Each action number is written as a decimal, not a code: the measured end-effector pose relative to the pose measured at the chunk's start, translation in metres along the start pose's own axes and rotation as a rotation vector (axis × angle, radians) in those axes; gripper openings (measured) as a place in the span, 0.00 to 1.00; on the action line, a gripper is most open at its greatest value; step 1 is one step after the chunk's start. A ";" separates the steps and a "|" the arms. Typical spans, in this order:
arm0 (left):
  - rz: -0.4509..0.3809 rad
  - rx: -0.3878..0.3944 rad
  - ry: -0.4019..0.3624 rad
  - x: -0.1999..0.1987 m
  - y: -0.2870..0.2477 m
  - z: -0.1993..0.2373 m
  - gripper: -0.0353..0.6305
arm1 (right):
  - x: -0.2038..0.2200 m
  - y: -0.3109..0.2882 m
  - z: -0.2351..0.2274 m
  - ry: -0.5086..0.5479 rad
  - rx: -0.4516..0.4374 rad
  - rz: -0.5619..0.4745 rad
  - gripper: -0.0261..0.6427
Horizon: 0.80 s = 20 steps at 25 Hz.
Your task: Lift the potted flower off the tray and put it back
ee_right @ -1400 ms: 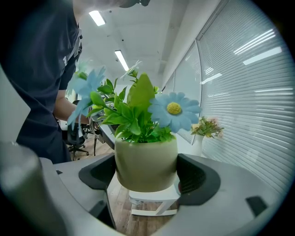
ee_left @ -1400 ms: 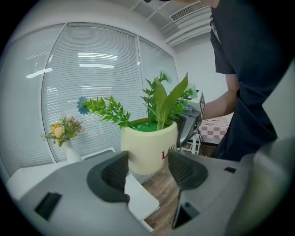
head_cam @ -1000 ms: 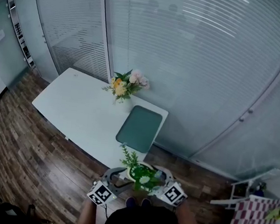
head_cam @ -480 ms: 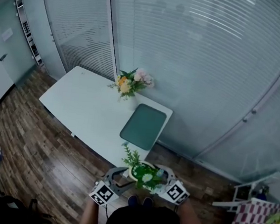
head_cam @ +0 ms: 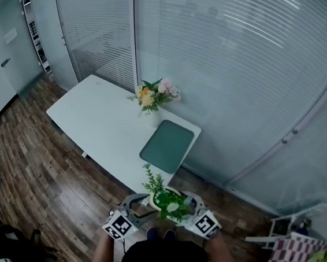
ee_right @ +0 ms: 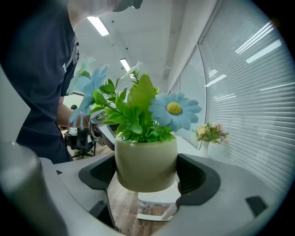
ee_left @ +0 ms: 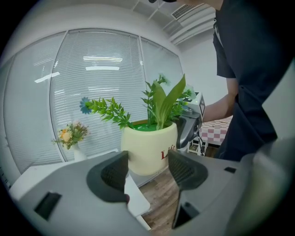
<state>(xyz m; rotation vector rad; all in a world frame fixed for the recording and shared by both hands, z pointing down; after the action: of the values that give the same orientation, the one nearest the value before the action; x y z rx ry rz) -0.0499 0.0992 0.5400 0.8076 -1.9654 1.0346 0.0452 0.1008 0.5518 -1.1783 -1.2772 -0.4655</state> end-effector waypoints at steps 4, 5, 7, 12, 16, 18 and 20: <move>-0.004 -0.003 0.000 -0.001 0.002 -0.002 0.46 | -0.001 0.000 0.002 0.005 0.000 -0.007 0.61; -0.007 -0.005 -0.001 -0.001 0.004 -0.002 0.46 | -0.002 0.000 0.003 0.006 -0.001 -0.010 0.61; -0.011 -0.004 -0.007 0.000 0.006 -0.002 0.46 | -0.002 -0.001 0.006 0.010 0.002 -0.009 0.62; -0.016 0.010 -0.017 0.007 0.010 -0.001 0.46 | 0.001 -0.008 0.010 -0.003 0.017 -0.015 0.61; -0.016 0.026 -0.017 0.017 0.009 -0.002 0.46 | 0.009 -0.016 0.010 -0.018 0.028 -0.006 0.61; -0.017 0.036 -0.021 0.020 0.009 -0.002 0.46 | 0.012 -0.017 0.010 -0.024 0.034 -0.006 0.61; -0.021 0.041 -0.026 0.019 0.010 -0.001 0.46 | 0.011 -0.018 0.011 -0.026 0.038 -0.013 0.61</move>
<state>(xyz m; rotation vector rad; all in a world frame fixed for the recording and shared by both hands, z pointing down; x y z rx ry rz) -0.0678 0.1016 0.5526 0.8666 -1.9590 1.0595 0.0282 0.1071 0.5670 -1.1483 -1.3119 -0.4349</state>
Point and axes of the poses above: the fingertips, and each gripper's own axes: y backward along the fingers, z to its left, x out of its underside, the point moved 2 cm from there along y, backward along the fingers, and after that the axes turned 14 degrees about -y, right-handed, at the moved point
